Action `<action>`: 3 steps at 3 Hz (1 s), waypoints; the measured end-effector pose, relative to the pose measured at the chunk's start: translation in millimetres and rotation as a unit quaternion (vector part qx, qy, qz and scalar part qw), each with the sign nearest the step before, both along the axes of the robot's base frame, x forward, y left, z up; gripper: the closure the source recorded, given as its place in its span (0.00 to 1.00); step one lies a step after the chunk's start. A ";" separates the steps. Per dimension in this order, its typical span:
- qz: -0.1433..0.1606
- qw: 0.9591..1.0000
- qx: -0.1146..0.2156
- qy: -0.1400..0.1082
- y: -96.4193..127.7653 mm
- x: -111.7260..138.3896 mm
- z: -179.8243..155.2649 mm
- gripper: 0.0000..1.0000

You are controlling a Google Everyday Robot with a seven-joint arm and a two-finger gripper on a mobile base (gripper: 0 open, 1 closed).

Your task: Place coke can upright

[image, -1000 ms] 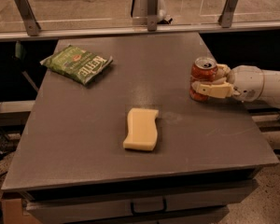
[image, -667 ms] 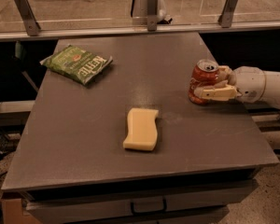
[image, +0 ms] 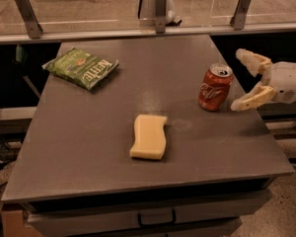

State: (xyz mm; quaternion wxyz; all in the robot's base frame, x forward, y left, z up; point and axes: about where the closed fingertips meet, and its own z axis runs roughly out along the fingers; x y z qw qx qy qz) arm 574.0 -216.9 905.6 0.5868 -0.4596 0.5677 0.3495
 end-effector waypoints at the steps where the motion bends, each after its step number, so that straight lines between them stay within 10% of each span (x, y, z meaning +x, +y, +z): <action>1: -0.094 0.994 -0.033 -0.034 -38.3 -13.2 51.8 0.00; 2: -0.187 0.977 -0.075 -0.073 -76.0 -38.2 113.3 0.00; 3: -0.192 0.975 -0.080 -0.080 -74.1 -41.5 123.8 0.00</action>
Offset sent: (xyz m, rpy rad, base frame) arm -0.0823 -0.1366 0.2044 -0.2706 -0.2573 -0.6320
